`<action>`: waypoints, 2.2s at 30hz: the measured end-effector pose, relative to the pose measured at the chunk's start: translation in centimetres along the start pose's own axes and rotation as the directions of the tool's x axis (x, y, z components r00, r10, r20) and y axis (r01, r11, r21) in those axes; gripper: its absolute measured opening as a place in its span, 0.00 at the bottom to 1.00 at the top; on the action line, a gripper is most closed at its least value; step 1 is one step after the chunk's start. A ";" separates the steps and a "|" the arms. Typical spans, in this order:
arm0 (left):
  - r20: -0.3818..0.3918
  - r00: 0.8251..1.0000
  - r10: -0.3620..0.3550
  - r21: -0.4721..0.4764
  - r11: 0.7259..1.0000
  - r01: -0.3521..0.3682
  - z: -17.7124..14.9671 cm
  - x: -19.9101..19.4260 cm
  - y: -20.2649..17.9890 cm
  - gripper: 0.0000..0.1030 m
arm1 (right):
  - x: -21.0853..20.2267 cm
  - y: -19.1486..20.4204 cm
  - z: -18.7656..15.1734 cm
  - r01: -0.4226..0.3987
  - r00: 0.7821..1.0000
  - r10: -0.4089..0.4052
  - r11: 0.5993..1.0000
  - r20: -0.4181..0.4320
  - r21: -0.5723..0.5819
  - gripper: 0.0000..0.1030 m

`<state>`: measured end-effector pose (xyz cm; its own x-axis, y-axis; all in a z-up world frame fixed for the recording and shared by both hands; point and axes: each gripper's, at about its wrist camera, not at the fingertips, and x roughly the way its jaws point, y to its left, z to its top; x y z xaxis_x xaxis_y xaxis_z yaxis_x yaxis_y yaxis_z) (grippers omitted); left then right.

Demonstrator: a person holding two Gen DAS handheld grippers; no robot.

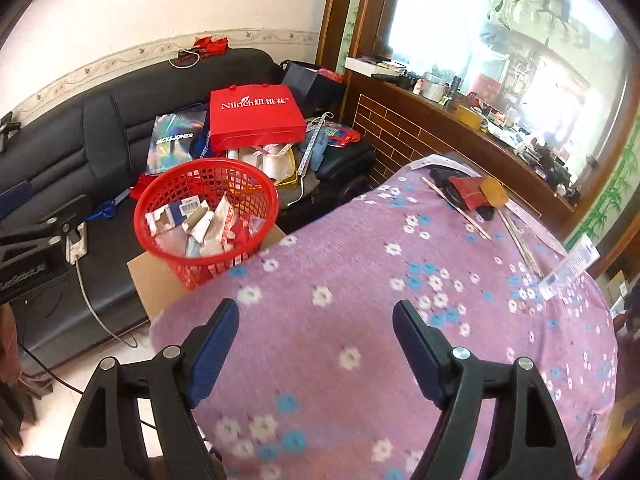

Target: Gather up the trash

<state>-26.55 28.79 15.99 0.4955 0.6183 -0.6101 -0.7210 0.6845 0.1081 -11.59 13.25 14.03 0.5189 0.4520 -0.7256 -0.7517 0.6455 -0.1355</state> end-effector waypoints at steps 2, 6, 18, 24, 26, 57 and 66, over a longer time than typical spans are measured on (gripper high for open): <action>0.032 0.999 0.022 -0.029 0.999 -0.021 -0.5 -1.8 -0.6 1.00 | -1.1 -0.7 -0.8 0.007 1.000 -0.007 1.000 0.014 -0.004 0.82; 0.057 0.996 0.061 -0.072 0.996 -0.057 -1.2 -4.3 -1.4 1.00 | -2.6 -1.7 -2.3 -0.015 1.000 0.015 1.000 0.022 0.000 0.83; 0.036 0.994 0.107 -0.030 0.994 -0.106 -2.6 -7.6 -3.6 1.00 | -4.8 -2.9 -3.9 -0.052 0.996 0.055 0.998 0.064 -0.039 0.84; 0.028 0.995 0.101 -0.042 0.994 -0.099 -2.9 -7.8 -3.5 1.00 | -4.7 -2.9 -3.8 -0.070 0.995 0.073 0.996 0.066 -0.051 0.84; 0.020 0.994 0.105 -0.041 0.994 -0.104 -3.0 -7.6 -3.3 1.00 | -4.5 -2.8 -3.8 -0.074 0.995 0.077 0.996 0.064 -0.052 0.84; -0.044 0.992 0.121 -0.063 0.990 -0.123 -3.7 -4.9 -1.6 1.00 | -2.1 -0.6 -3.3 -0.082 0.997 0.083 0.993 0.010 -0.088 0.84; -0.048 0.994 0.102 -0.044 0.994 -0.104 -3.6 -3.8 -2.9 1.00 | -1.7 -1.5 -3.5 -0.069 0.998 0.069 0.995 -0.004 -0.076 0.84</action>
<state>-28.06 23.02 15.22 0.3956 0.6654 -0.6331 -0.7893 0.5987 0.1360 -12.77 9.41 13.09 0.4647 0.4929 -0.7356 -0.8142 0.5644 -0.1362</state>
